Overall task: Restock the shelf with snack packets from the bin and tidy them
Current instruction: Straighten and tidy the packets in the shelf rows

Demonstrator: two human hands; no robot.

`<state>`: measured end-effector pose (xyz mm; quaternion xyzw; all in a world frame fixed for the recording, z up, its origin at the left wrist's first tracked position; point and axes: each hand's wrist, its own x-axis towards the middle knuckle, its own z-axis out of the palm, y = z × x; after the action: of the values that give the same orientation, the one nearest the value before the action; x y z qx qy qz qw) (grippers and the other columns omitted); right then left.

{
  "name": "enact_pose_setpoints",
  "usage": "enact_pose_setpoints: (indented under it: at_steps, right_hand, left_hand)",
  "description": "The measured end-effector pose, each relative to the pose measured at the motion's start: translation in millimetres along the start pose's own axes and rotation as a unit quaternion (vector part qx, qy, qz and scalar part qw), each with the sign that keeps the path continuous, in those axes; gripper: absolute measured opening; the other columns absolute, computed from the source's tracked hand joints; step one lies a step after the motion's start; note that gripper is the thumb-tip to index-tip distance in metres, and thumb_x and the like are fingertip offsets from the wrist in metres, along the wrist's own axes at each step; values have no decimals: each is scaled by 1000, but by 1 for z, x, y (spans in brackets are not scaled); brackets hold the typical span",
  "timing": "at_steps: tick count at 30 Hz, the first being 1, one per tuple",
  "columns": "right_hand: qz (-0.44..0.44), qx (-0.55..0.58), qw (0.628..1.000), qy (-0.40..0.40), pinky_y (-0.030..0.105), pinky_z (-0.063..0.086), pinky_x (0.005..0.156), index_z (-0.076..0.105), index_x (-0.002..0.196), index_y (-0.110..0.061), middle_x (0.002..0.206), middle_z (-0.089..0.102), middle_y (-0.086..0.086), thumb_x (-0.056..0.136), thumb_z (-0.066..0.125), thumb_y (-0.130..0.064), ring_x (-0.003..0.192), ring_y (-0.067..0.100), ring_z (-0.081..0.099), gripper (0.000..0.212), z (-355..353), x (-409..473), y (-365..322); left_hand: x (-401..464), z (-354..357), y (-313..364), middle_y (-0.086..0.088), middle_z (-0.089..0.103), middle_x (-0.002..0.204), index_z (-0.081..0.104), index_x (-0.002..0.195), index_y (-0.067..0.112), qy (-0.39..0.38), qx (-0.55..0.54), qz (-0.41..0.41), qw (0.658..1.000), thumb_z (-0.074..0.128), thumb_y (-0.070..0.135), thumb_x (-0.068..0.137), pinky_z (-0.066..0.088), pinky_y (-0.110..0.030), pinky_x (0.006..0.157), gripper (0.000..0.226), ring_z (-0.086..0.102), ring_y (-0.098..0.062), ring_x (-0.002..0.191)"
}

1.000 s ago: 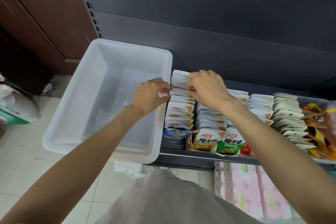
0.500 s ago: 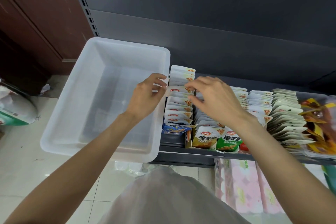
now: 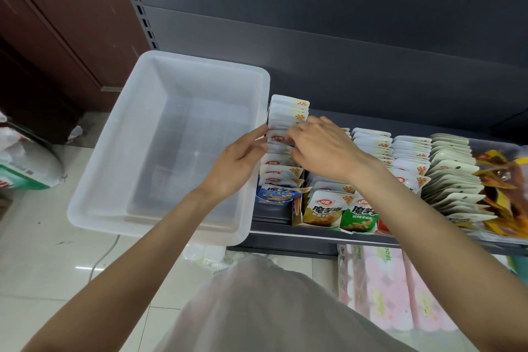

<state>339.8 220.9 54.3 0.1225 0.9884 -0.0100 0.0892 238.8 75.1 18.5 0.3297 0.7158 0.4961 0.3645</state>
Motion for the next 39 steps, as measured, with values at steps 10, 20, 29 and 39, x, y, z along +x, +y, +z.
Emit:
enact_pose_setpoints:
  at_steps: [10, 20, 29, 39]
  right_hand:
    - [1, 14, 1000, -10, 30, 40, 65, 65, 107, -23, 93, 66, 3, 93, 56, -19, 87, 24, 61, 18, -8, -1, -10]
    - [71, 69, 986, 132, 39, 50, 77, 57, 128, -23, 121, 64, 3, 92, 57, -12, 103, 28, 63, 38, -13, -20, -16]
    - [154, 391, 894, 158, 27, 31, 110, 40, 141, -24, 144, 42, -6, 96, 51, -21, 132, 8, 38, 47, 12, -74, -42]
    - [148, 102, 942, 283, 39, 41, 96, 66, 115, -12, 123, 61, 6, 93, 49, -25, 116, 25, 50, 30, 32, -54, -36]
  left_hand:
    - [-5, 7, -1, 20, 46, 124, 39, 132, 38, -17, -17, -24, 999, 41, 12, 98, 34, 1, 82, 43, 48, 10, 103]
    - [-13, 10, 5, 26, 45, 127, 38, 132, 41, -6, -73, -30, 997, 41, 29, 99, 34, 4, 81, 35, 45, 19, 105]
    - [-17, 33, -2, 19, 44, 133, 24, 147, 29, -2, -160, -40, 986, 41, 26, 99, 39, 2, 79, 51, 48, 15, 104]
    - [-5, 35, -3, 4, 45, 139, 40, 140, 15, 165, -31, 38, 985, 39, 27, 100, 34, 1, 91, 42, 43, 2, 119]
